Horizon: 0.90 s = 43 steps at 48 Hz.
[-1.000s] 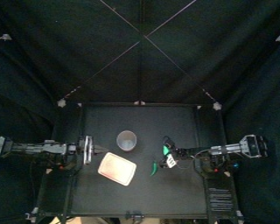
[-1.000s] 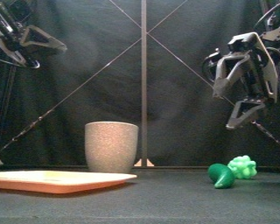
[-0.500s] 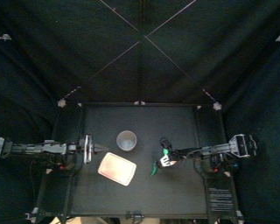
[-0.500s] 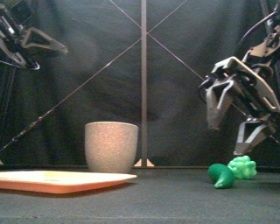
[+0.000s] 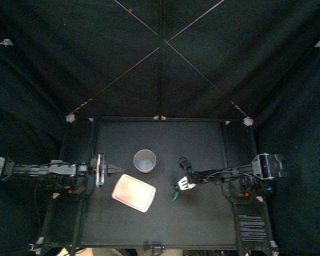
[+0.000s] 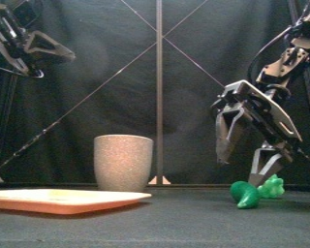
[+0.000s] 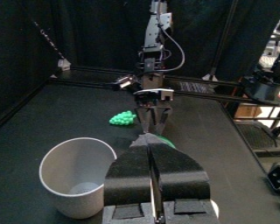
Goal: Pick the green pepper then place it in the grey bowl
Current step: Pick the green pepper
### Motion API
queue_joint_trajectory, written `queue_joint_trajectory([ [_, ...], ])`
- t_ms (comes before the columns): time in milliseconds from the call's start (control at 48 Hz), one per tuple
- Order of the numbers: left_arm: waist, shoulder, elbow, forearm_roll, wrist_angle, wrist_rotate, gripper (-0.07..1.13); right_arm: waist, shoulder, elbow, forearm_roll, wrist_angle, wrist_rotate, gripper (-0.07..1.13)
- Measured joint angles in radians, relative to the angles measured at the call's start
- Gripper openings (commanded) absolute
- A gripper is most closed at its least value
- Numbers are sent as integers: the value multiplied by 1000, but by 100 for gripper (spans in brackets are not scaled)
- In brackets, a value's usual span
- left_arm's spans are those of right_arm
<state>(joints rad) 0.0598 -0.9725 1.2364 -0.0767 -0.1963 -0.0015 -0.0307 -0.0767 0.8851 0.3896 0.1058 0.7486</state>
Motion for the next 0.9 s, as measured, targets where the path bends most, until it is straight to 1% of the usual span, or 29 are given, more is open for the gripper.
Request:
queue_joint_trajectory([
  [229,-2,0,0,-37,0,-3,8,2,52,-9,9,0,0,101],
  [438,-2,0,0,-48,2,-3,8,15,92,-44,11,0,0,97],
  [729,0,0,0,-48,5,-3,8,49,132,-60,12,5,-2,76],
  [896,0,0,0,-48,5,-3,8,60,150,-77,14,5,-2,69],
])
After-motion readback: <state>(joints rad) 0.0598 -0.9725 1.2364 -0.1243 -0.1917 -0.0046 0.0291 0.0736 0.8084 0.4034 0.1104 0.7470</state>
